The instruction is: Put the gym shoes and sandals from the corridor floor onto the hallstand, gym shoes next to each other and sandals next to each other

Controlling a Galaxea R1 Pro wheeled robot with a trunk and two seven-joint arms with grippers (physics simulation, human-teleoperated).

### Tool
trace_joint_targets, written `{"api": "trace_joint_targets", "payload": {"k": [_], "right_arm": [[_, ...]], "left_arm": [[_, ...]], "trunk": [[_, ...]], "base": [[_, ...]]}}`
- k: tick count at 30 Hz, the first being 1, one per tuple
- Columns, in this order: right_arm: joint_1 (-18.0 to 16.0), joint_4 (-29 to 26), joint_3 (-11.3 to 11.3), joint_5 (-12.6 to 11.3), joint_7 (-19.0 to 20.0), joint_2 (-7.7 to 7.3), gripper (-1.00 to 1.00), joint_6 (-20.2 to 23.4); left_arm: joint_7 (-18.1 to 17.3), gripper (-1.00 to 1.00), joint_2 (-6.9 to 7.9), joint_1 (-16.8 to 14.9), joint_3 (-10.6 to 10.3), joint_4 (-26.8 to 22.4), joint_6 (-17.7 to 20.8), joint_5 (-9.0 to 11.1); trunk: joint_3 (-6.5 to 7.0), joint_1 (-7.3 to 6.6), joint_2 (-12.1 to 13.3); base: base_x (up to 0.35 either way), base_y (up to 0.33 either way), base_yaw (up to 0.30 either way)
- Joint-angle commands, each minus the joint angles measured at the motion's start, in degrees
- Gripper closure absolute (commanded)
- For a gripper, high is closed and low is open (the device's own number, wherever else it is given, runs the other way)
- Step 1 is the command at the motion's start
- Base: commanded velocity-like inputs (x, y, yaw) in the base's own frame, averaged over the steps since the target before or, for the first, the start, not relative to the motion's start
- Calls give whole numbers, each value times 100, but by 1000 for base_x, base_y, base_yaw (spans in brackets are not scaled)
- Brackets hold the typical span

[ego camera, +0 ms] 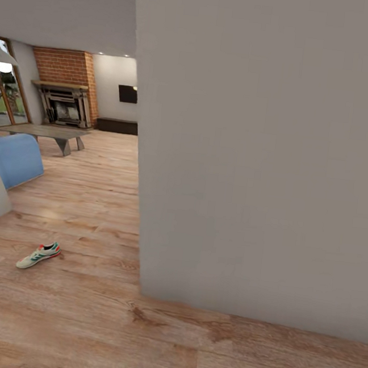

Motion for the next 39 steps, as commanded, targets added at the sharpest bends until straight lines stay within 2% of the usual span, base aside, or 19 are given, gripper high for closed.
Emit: {"api": "trace_joint_targets", "payload": {"k": [1, 39], "right_arm": [[-2, 2, 5, 4, -14, -1, -100, -16], [-2, 2, 18, 23, -10, -1, -100, -25]], "left_arm": [[-2, -100, -1, -5, 4, 7, -19, 26], [-11, -100, -1, -5, -1, 7, -19, 17]], "trunk": [[-12, -1, -3], [-253, -1, -3]], "base": [[0, 0, 194], [0, 0, 194]]}}
